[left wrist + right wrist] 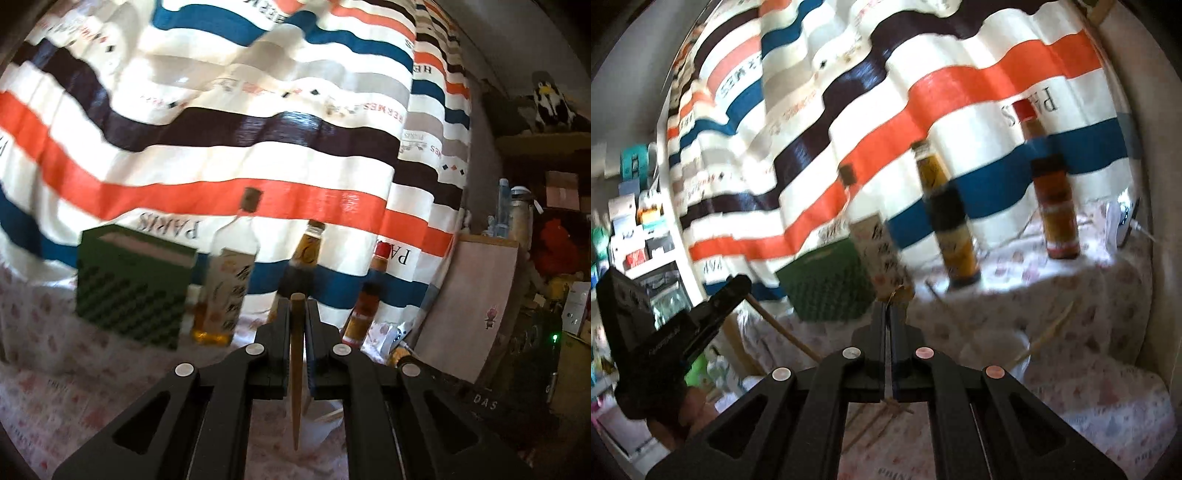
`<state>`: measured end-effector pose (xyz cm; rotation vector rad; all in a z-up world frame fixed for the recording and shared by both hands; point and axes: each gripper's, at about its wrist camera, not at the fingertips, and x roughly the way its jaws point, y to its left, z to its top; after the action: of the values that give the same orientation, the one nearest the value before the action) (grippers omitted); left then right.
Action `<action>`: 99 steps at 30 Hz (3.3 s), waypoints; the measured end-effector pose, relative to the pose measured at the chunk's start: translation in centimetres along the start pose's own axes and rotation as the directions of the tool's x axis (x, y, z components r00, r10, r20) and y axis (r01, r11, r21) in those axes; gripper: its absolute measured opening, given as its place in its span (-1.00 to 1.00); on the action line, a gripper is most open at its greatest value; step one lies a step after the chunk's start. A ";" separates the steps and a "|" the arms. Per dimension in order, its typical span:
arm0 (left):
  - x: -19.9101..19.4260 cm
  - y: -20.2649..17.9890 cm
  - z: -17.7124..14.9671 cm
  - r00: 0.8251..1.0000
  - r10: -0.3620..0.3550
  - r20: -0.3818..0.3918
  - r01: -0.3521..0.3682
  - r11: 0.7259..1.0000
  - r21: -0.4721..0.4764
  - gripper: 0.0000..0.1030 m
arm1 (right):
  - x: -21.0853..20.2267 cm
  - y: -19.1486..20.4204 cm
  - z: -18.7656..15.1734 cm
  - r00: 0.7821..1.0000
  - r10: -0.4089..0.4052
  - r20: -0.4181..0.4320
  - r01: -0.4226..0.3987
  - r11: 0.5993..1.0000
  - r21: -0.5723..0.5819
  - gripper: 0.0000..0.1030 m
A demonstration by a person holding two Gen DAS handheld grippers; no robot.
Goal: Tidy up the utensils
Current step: 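Lift the chopstick and spoon and carry both toward the white cup, then lower the chopstick and spoon into the white cup and open both tools, then move both open tools back over the remaining chopsticks and fork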
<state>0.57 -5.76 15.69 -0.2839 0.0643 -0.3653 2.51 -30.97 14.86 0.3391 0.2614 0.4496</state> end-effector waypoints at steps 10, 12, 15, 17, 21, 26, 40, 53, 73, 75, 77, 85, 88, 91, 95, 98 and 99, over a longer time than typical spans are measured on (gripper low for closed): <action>6.4 -4.3 0.3 1.000 -0.014 -0.005 0.015 0.997 0.075 -0.89 | 2.1 -4.2 3.7 0.996 -0.017 0.083 0.014 0.999 0.038 -0.95; 7.2 -4.8 -0.1 0.998 0.054 0.031 -0.057 0.995 0.087 -0.89 | 2.5 -5.0 3.6 0.994 -0.042 0.102 0.037 0.998 0.049 -0.95; 9.3 -4.6 -1.2 0.998 0.062 0.009 -0.063 0.995 0.079 -0.89 | 3.7 -6.3 3.4 0.996 -0.032 0.089 0.028 0.999 0.045 -0.95; 10.4 -4.4 -2.2 0.996 0.083 -0.014 -0.082 0.992 0.091 -0.89 | 4.8 -7.3 2.9 0.998 -0.040 0.057 0.037 0.998 0.053 -0.95; 12.5 -3.6 -4.0 0.993 0.093 -0.076 -0.086 0.992 0.093 -0.89 | 7.0 -9.1 1.7 0.997 -0.078 -0.028 0.080 0.994 0.078 -0.95; 14.5 -3.2 -6.0 0.982 0.048 -0.185 -0.027 0.993 0.118 -0.88 | 8.0 -10.4 1.3 0.987 -0.132 -0.086 0.140 0.986 0.095 -0.95; 13.0 -4.2 -4.5 0.968 0.124 -0.218 -0.071 0.969 0.237 -0.07 | 7.2 -10.4 1.9 0.962 -0.256 -0.098 0.260 0.965 0.034 -0.09; 6.5 -2.4 -2.1 0.951 0.287 -0.119 -0.226 0.902 0.369 0.64 | 1.5 -5.9 3.1 0.966 -0.248 0.070 0.251 0.967 -0.042 0.48; -2.6 6.3 -9.0 0.944 0.325 -0.059 -0.301 0.920 0.251 0.99 | -0.9 -1.3 -6.1 0.961 -0.275 0.031 0.276 0.952 -0.131 0.99; -2.5 7.5 -10.4 0.941 0.326 -0.087 -0.299 0.926 0.232 0.99 | -0.1 -1.7 -7.0 0.955 -0.294 0.036 0.296 0.947 -0.123 0.99; -1.9 8.0 -11.3 0.928 0.349 -0.130 -0.307 0.915 0.262 0.99 | 0.5 -2.2 -7.9 0.952 -0.304 0.031 0.305 0.945 -0.114 0.99; -0.4 10.9 -12.0 0.903 0.340 -0.261 -0.319 0.940 0.123 0.99 | 3.1 -3.2 -10.3 0.911 -0.409 -0.048 0.391 0.896 -0.208 0.99; 0.1 12.4 -12.3 0.886 0.355 -0.298 -0.349 0.934 0.075 0.99 | 3.8 -3.8 -10.6 0.904 -0.418 -0.090 0.396 0.898 -0.193 0.99; 0.5 13.9 -12.6 0.868 0.367 -0.335 -0.379 0.925 0.032 0.99 | 4.4 -4.5 -10.9 0.893 -0.431 -0.130 0.406 0.896 -0.179 0.99; 1.1 14.6 -13.0 0.856 0.346 -0.383 -0.358 0.933 0.042 0.99 | 5.3 -5.8 -11.2 0.866 -0.462 -0.190 0.438 0.885 -0.157 0.99; 1.7 14.0 -13.6 0.832 0.395 -0.390 -0.375 0.918 0.131 0.99 | 6.0 -6.6 -11.4 0.851 -0.470 -0.233 0.446 0.883 -0.148 0.99; 1.9 13.9 -13.8 0.821 0.405 -0.402 -0.378 0.914 0.148 0.99 | 6.4 -7.5 -11.7 0.836 -0.480 -0.267 0.461 0.877 -0.133 0.99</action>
<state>5.59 2.42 -1.50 -0.1184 0.5371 -0.0093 7.14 -31.28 0.32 0.1331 0.6050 0.0134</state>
